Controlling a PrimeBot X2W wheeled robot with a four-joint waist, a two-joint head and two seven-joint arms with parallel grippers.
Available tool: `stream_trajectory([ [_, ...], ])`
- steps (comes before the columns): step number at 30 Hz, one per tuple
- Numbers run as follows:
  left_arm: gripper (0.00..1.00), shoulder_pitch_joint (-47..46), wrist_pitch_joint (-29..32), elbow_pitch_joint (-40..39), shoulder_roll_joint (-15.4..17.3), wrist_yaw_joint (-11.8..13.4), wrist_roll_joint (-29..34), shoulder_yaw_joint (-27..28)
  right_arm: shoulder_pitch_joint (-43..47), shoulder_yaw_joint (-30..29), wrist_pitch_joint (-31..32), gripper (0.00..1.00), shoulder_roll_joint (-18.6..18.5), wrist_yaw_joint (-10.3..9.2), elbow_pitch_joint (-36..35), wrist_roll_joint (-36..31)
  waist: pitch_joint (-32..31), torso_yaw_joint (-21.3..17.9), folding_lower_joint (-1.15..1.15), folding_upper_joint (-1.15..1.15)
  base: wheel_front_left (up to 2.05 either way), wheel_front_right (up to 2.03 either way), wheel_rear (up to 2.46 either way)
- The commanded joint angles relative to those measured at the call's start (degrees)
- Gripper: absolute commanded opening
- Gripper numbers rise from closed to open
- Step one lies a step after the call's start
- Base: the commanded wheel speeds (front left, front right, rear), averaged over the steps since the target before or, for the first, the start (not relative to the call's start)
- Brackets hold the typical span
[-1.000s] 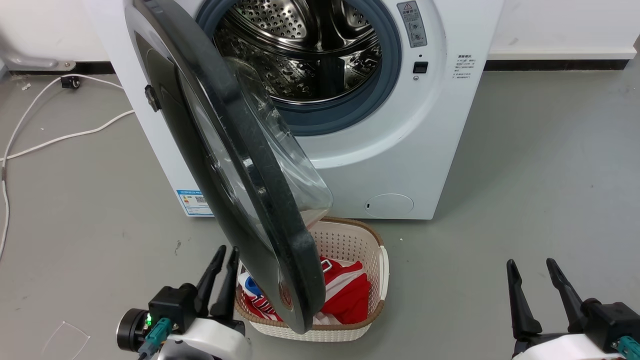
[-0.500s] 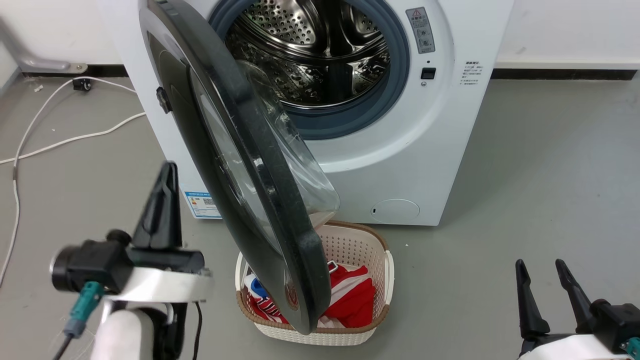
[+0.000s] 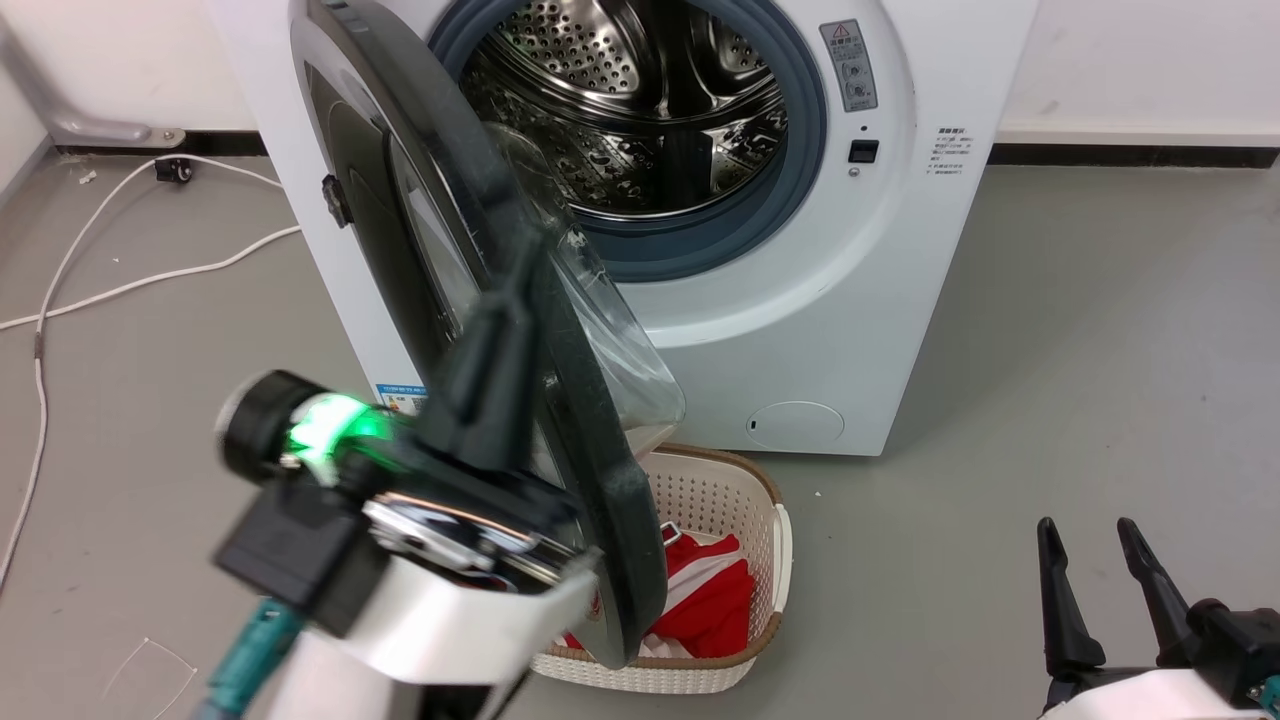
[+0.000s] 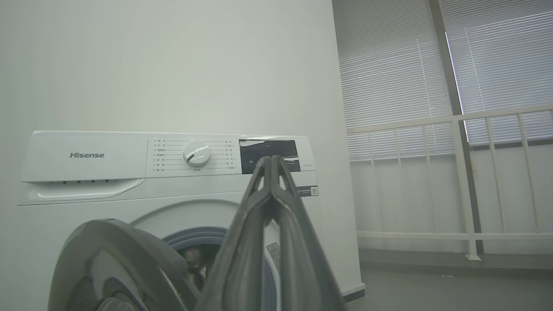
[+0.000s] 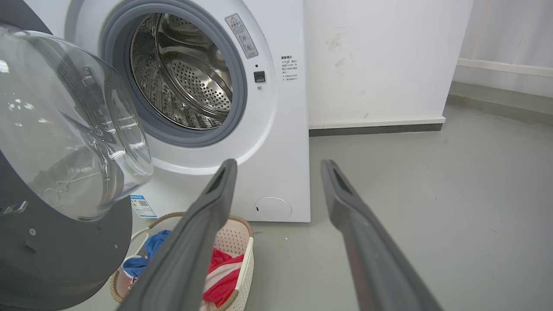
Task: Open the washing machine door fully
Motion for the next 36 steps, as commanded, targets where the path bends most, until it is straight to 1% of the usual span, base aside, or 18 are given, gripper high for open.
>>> stream_trajectory([
  [1, 0.0, -0.24, 1.11, -0.63, 0.08, 0.04, -0.68, -1.71, 0.3, 0.08, -0.02, 1.0, 0.14, 0.0, 0.0, 0.2, 0.06, -0.09, 0.0, 0.0, 0.0, 0.0, 0.0],
  [10, 0.0, 5.36, 10.64, -2.41, 2.36, 0.04, -7.19, -19.59, 0.11, -0.31, -0.04, 1.0, 0.14, 0.01, 0.4, 0.78, 0.77, -0.33, 0.0, 0.0, 0.0, 0.0, 0.0],
  [12, 0.0, 7.32, 13.21, -1.49, 2.94, 0.04, -8.77, -22.52, 0.05, -0.43, -0.02, 1.0, 0.14, 0.01, 0.41, 0.69, 1.07, -0.23, 0.0, 0.0, 0.0, 0.0, 0.0],
  [15, 0.0, 9.44, 15.84, 0.65, 3.2, 0.17, -10.16, -24.7, -0.4, -0.25, 0.05, 1.0, 0.14, 0.0, 0.59, 0.75, 1.36, -0.19, 0.0, 0.0, 0.0, 0.0, 0.0],
  [17, 0.0, 10.6, 16.39, 2.87, 3.41, 0.59, -10.34, -25.13, -0.81, 0.03, 0.07, 1.0, 0.14, 0.01, 0.72, 0.82, 1.57, -0.28, 0.0, 0.0, 0.0, 0.0, 0.0],
  [21, 0.0, 11.47, 15.67, 8.86, 3.62, 2.16, -10.13, -24.03, -1.42, 0.47, -0.14, 1.0, 0.14, 0.01, 1.12, 0.92, 1.94, -0.61, 0.0, 0.0, 0.0, 0.0, 0.0],
  [26, 0.0, 9.56, 13.03, 14.66, 4.08, 5.4, -8.87, -20.18, -1.6, 0.66, -0.49, 1.0, 0.13, 0.0, 1.71, 1.38, 2.58, -1.11, 0.0, 0.0, 0.0, 0.0, 0.0],
  [31, 0.0, 8.38, 11.24, 17.92, 4.48, 7.52, -9.07, -16.93, -1.96, 0.69, -0.74, 1.0, 0.13, 0.0, 2.23, 1.75, 3.06, -1.32, 0.0, 0.0, 0.0, 0.0, 0.0],
  [36, 0.0, 8.94, 10.57, 18.75, 4.89, 8.41, -9.17, -16.01, -2.14, 0.58, -0.97, 1.0, 0.13, 0.0, 2.63, 1.94, 3.24, -1.15, 0.0, 0.0, 0.0, 0.0, 0.0],
])
